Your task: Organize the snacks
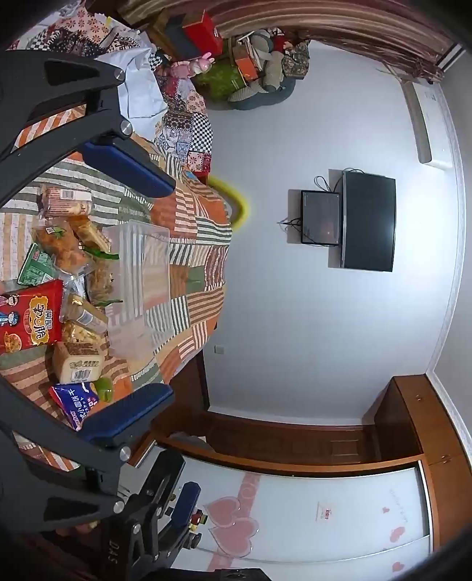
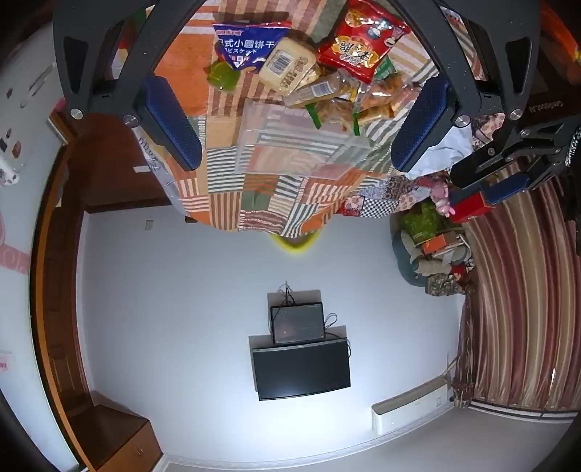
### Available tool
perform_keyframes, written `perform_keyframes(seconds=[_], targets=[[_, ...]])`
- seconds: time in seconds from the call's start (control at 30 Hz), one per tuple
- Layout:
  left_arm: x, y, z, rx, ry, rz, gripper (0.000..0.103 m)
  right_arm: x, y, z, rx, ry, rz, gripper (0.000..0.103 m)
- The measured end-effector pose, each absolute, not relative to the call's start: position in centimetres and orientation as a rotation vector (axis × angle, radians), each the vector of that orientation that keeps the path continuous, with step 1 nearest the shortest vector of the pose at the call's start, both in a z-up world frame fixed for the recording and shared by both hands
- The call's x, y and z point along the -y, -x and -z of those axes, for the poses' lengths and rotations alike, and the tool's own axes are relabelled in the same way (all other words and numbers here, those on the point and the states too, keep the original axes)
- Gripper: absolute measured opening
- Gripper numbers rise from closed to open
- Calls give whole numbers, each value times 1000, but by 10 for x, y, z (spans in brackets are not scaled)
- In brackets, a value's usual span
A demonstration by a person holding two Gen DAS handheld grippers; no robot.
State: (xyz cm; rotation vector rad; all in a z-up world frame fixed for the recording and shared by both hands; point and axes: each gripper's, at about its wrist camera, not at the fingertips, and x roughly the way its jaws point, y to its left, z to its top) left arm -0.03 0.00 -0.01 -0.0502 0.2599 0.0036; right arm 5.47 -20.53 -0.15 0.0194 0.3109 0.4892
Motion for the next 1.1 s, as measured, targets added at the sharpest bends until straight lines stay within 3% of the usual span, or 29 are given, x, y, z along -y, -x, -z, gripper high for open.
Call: perform_keyframes(seconds=[1.1], targets=[[-7,-7,12,-277,91,-16,103,210,-60,3,-326,-40,-504,103]])
